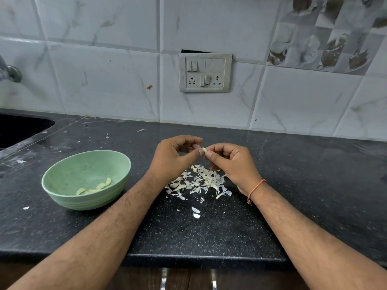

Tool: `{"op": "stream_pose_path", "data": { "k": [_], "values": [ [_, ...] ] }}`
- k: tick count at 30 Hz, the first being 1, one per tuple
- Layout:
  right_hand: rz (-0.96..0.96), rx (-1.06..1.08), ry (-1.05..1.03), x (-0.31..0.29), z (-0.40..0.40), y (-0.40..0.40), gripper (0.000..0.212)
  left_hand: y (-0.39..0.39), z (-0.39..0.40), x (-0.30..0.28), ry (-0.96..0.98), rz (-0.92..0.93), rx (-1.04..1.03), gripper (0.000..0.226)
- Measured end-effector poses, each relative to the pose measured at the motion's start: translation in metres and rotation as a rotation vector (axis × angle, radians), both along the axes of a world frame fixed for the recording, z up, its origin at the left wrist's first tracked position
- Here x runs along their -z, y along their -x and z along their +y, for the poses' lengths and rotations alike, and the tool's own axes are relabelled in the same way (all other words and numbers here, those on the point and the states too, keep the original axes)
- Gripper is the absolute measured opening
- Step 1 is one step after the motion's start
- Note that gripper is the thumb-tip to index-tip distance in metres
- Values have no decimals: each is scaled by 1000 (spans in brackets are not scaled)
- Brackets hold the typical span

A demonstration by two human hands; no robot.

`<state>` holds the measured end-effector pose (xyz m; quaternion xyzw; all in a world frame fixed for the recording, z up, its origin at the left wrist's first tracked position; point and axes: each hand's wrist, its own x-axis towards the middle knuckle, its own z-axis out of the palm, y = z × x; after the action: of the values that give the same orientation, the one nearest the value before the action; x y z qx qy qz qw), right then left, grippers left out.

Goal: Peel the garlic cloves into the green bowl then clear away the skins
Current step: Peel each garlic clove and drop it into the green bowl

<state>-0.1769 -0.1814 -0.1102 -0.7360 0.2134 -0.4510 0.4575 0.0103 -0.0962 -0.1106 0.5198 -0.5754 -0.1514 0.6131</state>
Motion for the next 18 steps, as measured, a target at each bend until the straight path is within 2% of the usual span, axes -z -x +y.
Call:
{"op": "stream_pose_path", "data": {
  "k": [10,15,18],
  "values": [
    [-4,-2,-6,0,0,-1,11,0,-5,4,-56,40,38,27],
    [13,15,1,2,-1,-3,10,6,-5,3,-113,163,124,40],
    [7,28,-14,4,0,-5,10,10,-6,4,-131,162,123,45]
  ]
}}
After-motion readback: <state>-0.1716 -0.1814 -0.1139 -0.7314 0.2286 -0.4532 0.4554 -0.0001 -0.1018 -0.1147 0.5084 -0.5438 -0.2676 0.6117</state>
